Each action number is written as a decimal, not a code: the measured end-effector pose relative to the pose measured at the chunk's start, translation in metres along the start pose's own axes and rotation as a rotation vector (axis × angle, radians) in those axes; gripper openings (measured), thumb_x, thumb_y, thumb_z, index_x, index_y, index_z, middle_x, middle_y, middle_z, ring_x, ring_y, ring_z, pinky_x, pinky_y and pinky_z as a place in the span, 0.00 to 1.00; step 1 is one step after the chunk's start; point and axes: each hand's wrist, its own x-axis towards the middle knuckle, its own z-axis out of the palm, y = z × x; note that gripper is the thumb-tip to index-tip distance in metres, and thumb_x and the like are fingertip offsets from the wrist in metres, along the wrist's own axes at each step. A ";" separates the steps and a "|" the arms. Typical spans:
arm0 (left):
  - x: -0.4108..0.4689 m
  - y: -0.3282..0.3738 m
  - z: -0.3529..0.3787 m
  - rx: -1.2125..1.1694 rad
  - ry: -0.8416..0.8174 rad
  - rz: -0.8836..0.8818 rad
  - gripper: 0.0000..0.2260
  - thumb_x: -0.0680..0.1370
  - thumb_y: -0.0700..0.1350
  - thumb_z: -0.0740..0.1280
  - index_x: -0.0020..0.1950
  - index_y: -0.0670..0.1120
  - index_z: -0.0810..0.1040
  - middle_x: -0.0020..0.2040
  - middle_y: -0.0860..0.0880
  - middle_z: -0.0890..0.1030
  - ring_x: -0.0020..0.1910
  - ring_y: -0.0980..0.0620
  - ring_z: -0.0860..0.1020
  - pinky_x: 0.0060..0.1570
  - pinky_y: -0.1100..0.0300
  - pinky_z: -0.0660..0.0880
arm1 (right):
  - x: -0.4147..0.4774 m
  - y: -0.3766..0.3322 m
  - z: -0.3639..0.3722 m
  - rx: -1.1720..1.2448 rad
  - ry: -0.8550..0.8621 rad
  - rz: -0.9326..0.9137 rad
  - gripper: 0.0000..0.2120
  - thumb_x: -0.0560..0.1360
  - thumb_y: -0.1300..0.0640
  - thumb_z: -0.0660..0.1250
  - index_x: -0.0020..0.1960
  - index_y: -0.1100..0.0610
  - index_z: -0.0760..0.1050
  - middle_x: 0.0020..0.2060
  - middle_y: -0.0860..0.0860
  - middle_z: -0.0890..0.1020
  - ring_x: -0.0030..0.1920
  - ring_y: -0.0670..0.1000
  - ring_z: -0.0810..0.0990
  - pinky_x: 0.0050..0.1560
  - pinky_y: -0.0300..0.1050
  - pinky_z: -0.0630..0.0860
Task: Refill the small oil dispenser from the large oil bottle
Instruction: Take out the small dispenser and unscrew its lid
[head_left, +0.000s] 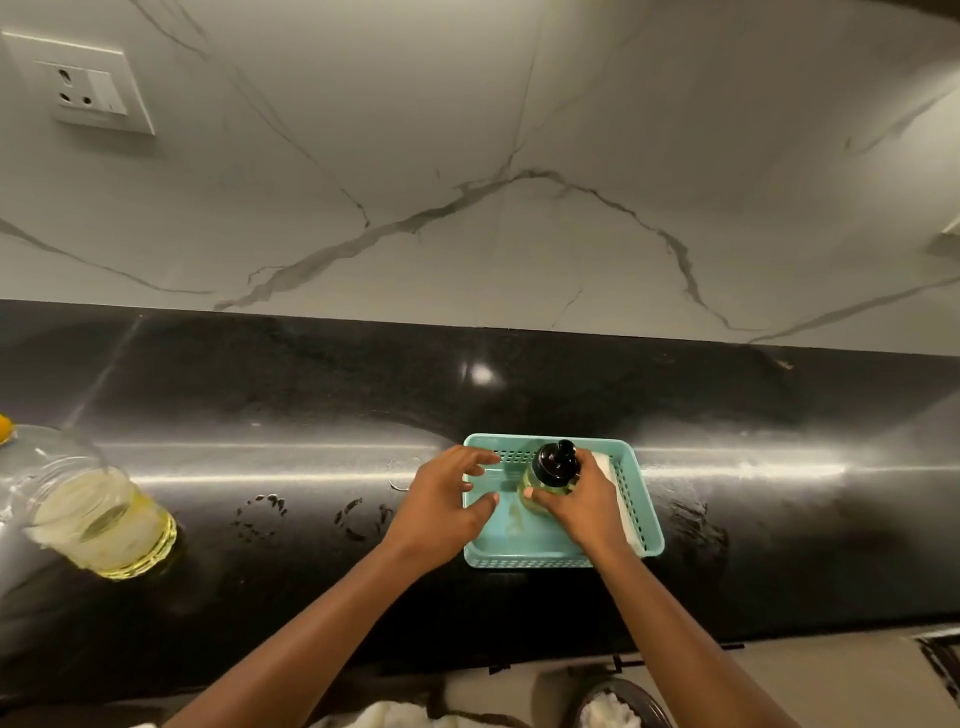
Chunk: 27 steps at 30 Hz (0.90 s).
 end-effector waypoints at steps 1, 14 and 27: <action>0.002 -0.001 0.004 -0.004 -0.001 -0.023 0.17 0.77 0.39 0.77 0.63 0.54 0.83 0.59 0.60 0.83 0.59 0.63 0.80 0.60 0.60 0.81 | 0.003 0.002 0.000 -0.001 0.001 -0.005 0.31 0.66 0.53 0.86 0.63 0.48 0.74 0.50 0.40 0.81 0.53 0.46 0.81 0.55 0.40 0.71; 0.006 0.004 -0.002 -0.120 -0.157 -0.131 0.31 0.76 0.46 0.81 0.76 0.57 0.75 0.68 0.60 0.81 0.68 0.60 0.79 0.70 0.62 0.76 | 0.000 -0.052 -0.034 -0.114 -0.075 -0.177 0.25 0.63 0.46 0.86 0.55 0.46 0.81 0.45 0.39 0.85 0.48 0.38 0.83 0.53 0.39 0.80; -0.002 0.126 -0.138 -0.626 -0.057 0.219 0.23 0.74 0.33 0.75 0.70 0.37 0.79 0.62 0.40 0.87 0.61 0.43 0.86 0.61 0.56 0.82 | -0.045 -0.302 -0.118 0.116 -0.487 -0.668 0.26 0.66 0.58 0.83 0.63 0.51 0.82 0.57 0.46 0.88 0.60 0.48 0.86 0.64 0.43 0.81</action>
